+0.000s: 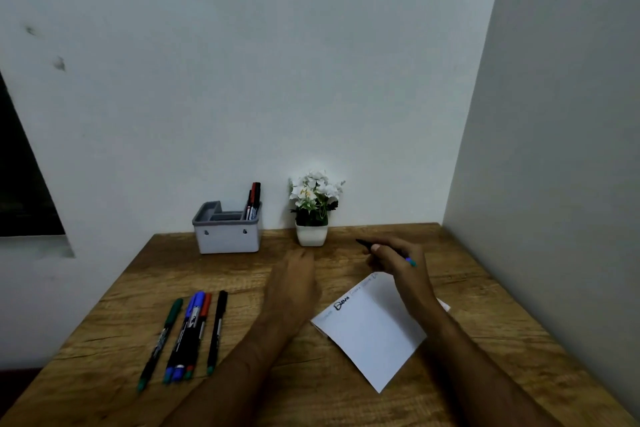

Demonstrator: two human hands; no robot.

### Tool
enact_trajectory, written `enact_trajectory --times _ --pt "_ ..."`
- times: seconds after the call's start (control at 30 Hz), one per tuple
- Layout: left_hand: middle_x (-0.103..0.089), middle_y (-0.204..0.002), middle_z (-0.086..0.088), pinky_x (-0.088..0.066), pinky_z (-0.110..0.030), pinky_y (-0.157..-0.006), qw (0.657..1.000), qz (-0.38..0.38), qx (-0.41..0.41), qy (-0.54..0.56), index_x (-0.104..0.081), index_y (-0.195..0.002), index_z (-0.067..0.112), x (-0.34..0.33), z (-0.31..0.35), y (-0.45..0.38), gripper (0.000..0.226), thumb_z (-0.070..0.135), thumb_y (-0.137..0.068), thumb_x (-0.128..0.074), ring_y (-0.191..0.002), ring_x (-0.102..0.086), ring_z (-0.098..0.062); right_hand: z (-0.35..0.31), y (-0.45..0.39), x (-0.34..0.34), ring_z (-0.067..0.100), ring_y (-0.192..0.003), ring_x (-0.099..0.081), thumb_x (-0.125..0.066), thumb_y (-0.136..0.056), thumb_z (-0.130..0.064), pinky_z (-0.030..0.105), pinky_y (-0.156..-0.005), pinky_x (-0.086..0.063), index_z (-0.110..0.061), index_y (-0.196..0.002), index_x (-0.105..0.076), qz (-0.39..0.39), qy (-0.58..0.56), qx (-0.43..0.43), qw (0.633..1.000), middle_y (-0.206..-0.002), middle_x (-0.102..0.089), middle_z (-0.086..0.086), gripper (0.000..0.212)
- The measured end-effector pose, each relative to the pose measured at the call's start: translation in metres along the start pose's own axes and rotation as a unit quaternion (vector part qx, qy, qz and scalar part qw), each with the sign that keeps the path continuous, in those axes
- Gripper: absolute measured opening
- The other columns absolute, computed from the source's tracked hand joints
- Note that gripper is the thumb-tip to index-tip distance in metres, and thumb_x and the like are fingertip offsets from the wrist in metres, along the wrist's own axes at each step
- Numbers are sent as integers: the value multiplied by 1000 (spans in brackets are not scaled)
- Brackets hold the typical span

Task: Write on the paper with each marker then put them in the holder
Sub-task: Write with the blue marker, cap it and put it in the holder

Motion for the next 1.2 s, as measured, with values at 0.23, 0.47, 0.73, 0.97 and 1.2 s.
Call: enact_trajectory --times 0.23,0.47,0.73,0.97,1.2 --pt "-67 -103 -5 -47 -28 -71 986 -56 131 -89 -66 -89 14 8 -27 10 14 5 -85 -55 -94 -62 -20 -11 10 -21 31 -70 -73 -55 -102 -3 33 -61 -58 1 -98 -69 -18 -20 -13 1000 -86 -78 16 15" --pt "-68 -102 -6 -50 -30 -71 986 -45 152 -60 -69 -96 14 9 -30 7 18 10 -88 -54 -94 -65 -22 -22 13 -26 26 -53 -57 -69 -96 -6 34 -48 -45 -4 -86 -77 -32 24 45 998 -68 -69 17 13" --pt "-73 -87 -5 -50 -22 -59 913 25 306 269 -75 -96 10 27 -47 -15 12 10 -87 -67 -70 -63 -13 -26 15 -33 27 -81 -74 -68 -93 1 33 -75 -62 -2 -109 -79 -39 -84 9 996 -92 -78 20 19" --pt "-68 -86 -21 -61 -28 -57 683 60 412 600 -66 -87 -6 34 -46 -24 5 -9 -88 -63 -69 -68 -25 -26 16 -43 31 -73 -74 -70 -89 10 37 -71 -64 2 -106 -78 -35 -83 28 996 -87 -78 21 20" --pt "-69 -91 -21 -62 -29 -58 660 68 428 613 -65 -93 -8 31 -48 -23 6 -9 -88 -63 -72 -70 -27 -20 19 -48 30 -70 -75 -72 -89 7 34 -66 -62 -2 -98 -79 -43 -52 27 997 -84 -79 17 15"
Point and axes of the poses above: each hand's wrist, its own y-axis away from the middle knuckle, its own x-axis out of the back of the hand, z = x × y, the point moved 6 cm from there along -y, towards the middle knuckle
